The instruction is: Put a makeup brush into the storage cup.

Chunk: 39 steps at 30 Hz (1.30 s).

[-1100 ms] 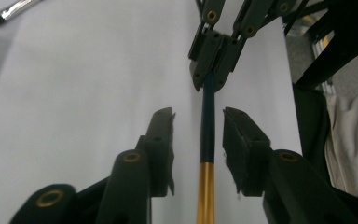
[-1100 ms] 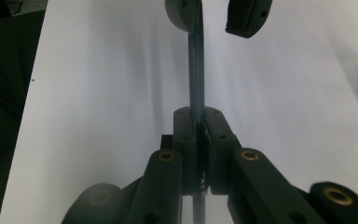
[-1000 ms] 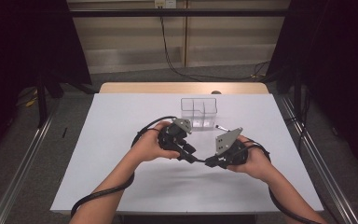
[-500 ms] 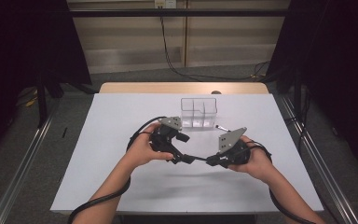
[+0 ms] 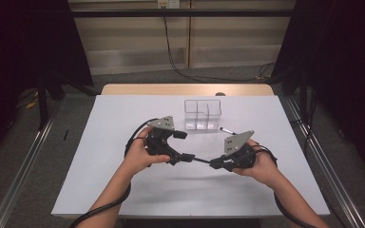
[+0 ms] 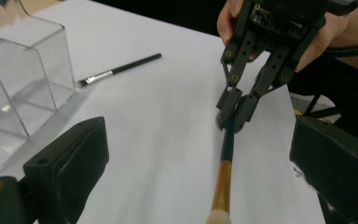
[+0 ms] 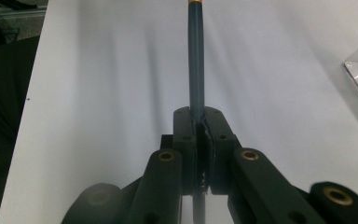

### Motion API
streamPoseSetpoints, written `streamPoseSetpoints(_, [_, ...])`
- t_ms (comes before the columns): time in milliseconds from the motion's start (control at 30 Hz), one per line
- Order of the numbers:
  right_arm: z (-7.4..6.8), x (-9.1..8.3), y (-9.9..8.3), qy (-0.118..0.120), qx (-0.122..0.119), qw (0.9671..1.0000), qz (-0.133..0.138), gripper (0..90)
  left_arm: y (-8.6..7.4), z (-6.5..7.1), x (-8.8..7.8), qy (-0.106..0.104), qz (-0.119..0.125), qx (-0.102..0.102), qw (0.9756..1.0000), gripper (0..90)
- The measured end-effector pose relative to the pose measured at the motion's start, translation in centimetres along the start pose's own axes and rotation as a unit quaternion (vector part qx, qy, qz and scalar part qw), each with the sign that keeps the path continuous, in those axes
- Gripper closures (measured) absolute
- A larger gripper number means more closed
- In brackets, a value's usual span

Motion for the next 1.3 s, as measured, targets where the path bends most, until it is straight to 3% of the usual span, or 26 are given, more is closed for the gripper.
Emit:
streamPoseSetpoints(233, [0.1,0.0,0.0,-0.004,0.001,0.9999,0.009,85.0,-0.2,-0.5,-0.4,0.027,0.042,-0.007,0.9987,2.6])
streamPoseSetpoints(567, [0.2,-0.3,0.2,-0.025,0.019,0.9985,0.045,85.0,-0.7,-0.8,-0.5,0.028,0.07,-0.028,0.9968,1.1])
streamPoseSetpoints(867, [0.4,-0.9,1.2,-0.057,0.04,0.991,0.114,85.1,-0.6,-0.8,-0.2,0.021,0.086,-0.038,0.9953,1.1])
streamPoseSetpoints(1033, [0.6,-1.1,1.7,-0.068,0.047,0.9875,0.134,85.0,-0.4,-0.8,-0.1,0.017,0.092,-0.037,0.995,5.0])
streamPoseSetpoints(1300, [0.8,-1.0,2.0,-0.074,0.053,0.9852,0.145,85.0,0.0,-1.0,-0.5,0.013,0.119,-0.04,0.992,18.1])
Point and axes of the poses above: each handheld gripper's, and its own axes: x roughly forward along the jaws, y roughly out of its top, z roughly to its right, the point moved 5 cm from there along x, roughly forward along the jaws, and after that the axes turned 1 degree about y, right-handed, at the moved point
